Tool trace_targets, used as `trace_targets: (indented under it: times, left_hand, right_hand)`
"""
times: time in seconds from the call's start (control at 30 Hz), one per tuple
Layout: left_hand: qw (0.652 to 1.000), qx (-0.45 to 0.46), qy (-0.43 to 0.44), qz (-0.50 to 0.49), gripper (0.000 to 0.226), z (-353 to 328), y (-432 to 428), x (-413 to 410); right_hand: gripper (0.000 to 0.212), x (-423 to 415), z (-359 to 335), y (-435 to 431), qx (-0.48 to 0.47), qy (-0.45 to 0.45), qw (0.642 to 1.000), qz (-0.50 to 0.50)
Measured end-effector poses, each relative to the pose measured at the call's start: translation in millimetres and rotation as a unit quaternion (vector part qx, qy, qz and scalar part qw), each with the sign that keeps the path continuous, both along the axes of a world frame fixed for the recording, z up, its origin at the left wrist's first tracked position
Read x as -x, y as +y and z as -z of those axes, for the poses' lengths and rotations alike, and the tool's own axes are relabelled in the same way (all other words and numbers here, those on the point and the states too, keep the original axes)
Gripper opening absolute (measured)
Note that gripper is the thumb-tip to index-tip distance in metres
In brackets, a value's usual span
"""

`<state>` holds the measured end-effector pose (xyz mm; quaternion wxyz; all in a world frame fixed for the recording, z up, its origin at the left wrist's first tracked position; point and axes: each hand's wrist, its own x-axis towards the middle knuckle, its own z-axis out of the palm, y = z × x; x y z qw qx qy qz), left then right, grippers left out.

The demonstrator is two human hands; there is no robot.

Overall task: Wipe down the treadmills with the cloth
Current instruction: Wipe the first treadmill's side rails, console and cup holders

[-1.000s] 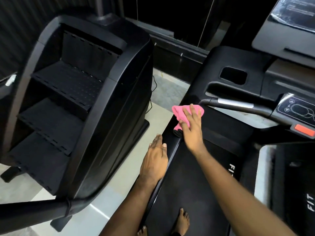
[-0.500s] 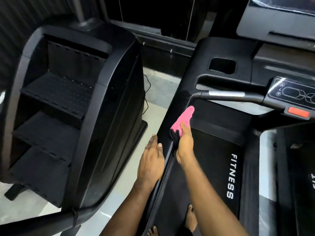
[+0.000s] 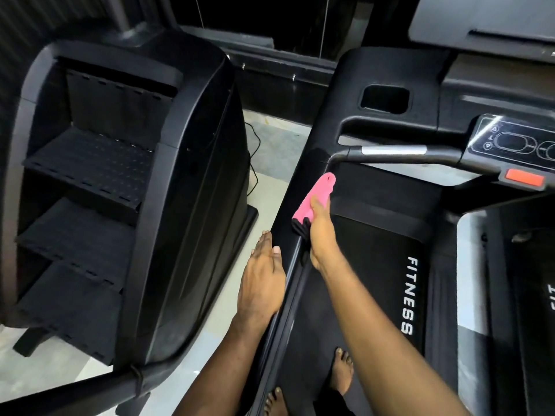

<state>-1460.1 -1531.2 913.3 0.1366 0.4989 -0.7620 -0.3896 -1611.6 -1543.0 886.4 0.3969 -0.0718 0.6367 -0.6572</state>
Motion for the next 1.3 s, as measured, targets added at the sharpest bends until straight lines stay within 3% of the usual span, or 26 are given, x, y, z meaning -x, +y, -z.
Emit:
trace_targets:
  times: [0.1, 0.23, 0.43, 0.53, 0.73, 0.97, 1.2, 1.3]
  left_hand:
    - [1.000, -0.006, 0.003, -0.003, 0.050, -1, 0, 1]
    - [1.000, -0.002, 0.003, -0.005, 0.049, -1, 0, 0]
    - [1.000, -0.002, -0.001, -0.005, 0.049, -2, 1, 0]
    - [1.000, 0.000, -0.007, -0.002, 0.050, 0, 0, 1]
    - [1.000, -0.005, 0.001, -0.002, 0.050, -3, 0, 1]
    - [1.000, -0.008, 0.004, 0.007, 0.050, -4, 0, 0]
    - [1.000, -0.009, 0.015, 0.006, 0.049, -2, -2, -1]
    - [1.000, -0.008, 0.013, 0.007, 0.050, -1, -1, -1]
  right_hand:
    - [0.059, 21, -2, -21, -0.018, 0.036, 0.999, 0.016]
    - [0.082, 62, -13, -47, -0.021, -0.030, 0.999, 0.001]
    - [0.059, 17, 1, -16, 0.002, -0.012, 1.000, 0.028]
    - [0.061, 13, 4, -11, 0.010, 0.004, 1.000, 0.003]
    - [0.067, 58, -14, -40, -0.008, -0.048, 0.999, 0.017]
    - [0.058, -17, 5, 13, -0.014, -0.062, 0.998, 0.010]
    - [0.085, 18, -14, -18, 0.025, -0.029, 0.999, -0.007]
    - [0.080, -18, -11, 12, -0.001, -0.012, 1.000, -0.018]
